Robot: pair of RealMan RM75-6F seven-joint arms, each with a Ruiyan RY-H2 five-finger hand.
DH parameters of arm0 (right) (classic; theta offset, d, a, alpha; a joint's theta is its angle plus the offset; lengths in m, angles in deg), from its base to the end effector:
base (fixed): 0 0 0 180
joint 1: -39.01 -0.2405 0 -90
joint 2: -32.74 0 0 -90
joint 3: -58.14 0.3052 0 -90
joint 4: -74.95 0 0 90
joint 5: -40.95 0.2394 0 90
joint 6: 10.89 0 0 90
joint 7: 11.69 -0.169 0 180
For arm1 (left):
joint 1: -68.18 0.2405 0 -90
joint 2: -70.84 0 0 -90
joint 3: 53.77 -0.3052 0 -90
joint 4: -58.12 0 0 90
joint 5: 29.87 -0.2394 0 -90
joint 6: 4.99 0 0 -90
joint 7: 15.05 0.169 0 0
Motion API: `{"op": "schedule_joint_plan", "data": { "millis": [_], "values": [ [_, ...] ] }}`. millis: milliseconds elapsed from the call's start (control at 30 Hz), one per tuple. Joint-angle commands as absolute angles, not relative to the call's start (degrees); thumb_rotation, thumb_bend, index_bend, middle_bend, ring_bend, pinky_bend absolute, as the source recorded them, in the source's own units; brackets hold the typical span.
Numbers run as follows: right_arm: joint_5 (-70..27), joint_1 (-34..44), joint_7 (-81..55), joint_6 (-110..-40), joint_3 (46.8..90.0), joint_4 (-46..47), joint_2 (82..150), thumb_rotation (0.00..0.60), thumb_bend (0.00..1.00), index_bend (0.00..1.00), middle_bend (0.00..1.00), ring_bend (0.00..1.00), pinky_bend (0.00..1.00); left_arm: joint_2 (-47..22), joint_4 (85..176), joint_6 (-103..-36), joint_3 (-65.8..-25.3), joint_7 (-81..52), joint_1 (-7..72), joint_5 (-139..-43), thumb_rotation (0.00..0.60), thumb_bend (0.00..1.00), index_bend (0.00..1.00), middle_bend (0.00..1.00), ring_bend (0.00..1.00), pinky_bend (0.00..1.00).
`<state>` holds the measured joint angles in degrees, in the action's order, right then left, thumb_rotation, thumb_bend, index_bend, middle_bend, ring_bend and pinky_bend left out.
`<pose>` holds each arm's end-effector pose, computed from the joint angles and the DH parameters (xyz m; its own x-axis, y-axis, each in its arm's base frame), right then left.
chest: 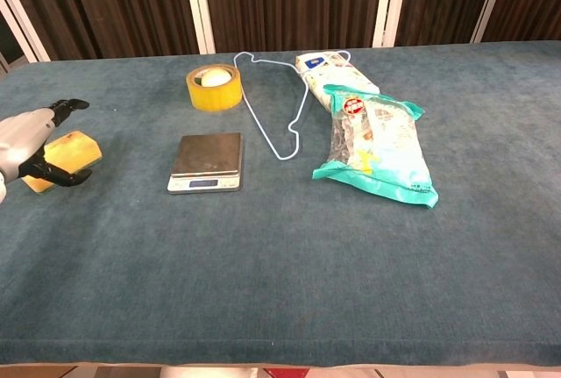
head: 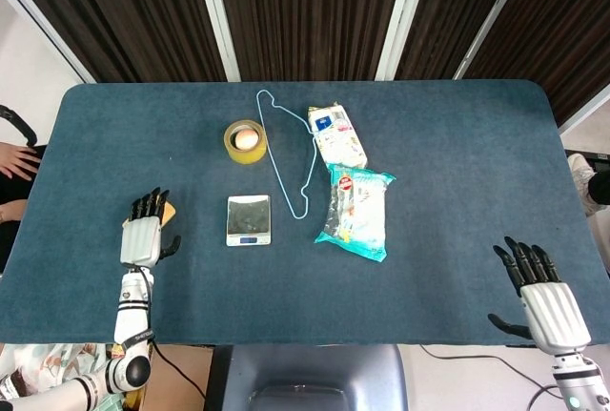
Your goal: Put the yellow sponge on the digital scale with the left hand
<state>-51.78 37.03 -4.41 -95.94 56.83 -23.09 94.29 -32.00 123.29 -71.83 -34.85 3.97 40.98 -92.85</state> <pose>-0.3454 -0.1744 0.1417 0.4693 -0.0861 0.8788 -0.8822 -0.0884 0.4625 -0.2975 0.3905 -0.0550 0.3413 0.0654 0.9377 0.9336 0.0926 -0.3462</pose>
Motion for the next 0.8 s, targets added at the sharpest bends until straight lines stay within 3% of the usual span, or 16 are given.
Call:
{"op": "schedule_joint_plan", "data": {
  "millis": [33, 367, 467, 533, 633, 800],
  "values": [
    [-51.73, 37.22, -4.81, -96.24, 56.83, -23.07, 94.04, 0.6, 0.19, 0.0, 0.0, 0.0, 0.0, -33.66, 119.64, -70.7, -33.72, 5.22, 39.77, -90.18, 0.6, 0.29, 0.0, 0.0, 0.0, 0.07],
    [-52.0, 37.27, -5.87, -96.59, 56.88, -22.99, 93.65, 0.6, 0.19, 0.0, 0.0, 0.0, 0.0, -35.23, 113.55, -68.16, -32.27, 5.79, 38.18, -85.53, 0.6, 0.28, 0.0, 0.0, 0.04, 0.09],
    [-52.06, 37.3, -6.02, -96.55, 56.78, -23.03, 93.53, 0.6, 0.2, 0.0, 0.0, 0.0, 0.0, -35.46, 112.39, -67.91, -31.93, 5.53, 37.71, -84.97, 0.6, 0.29, 0.01, 0.1, 0.22, 0.14],
    [-52.23, 37.34, -6.1, -96.67, 56.74, -23.06, 93.48, 0.6, 0.2, 0.0, 0.0, 0.0, 0.0, -35.22, 112.03, -66.66, -31.76, 5.64, 37.46, -84.06, 0.6, 0.29, 0.08, 0.22, 0.35, 0.16],
    [-52.23, 37.48, -6.28, -96.98, 56.79, -23.01, 93.4, 0.6, 0.2, 0.0, 0.0, 0.0, 0.0, -34.73, 111.54, -65.8, -31.45, 5.77, 37.31, -82.89, 0.6, 0.29, 0.15, 0.28, 0.47, 0.2],
    [-52.24, 37.4, -6.16, -96.82, 56.81, -22.98, 93.47, 0.6, 0.19, 0.0, 0.0, 0.0, 0.0, -33.45, 112.43, -65.25, -31.28, 3.24, 37.54, -82.95, 0.6, 0.32, 0.22, 0.36, 0.58, 0.27]
  ]
}}
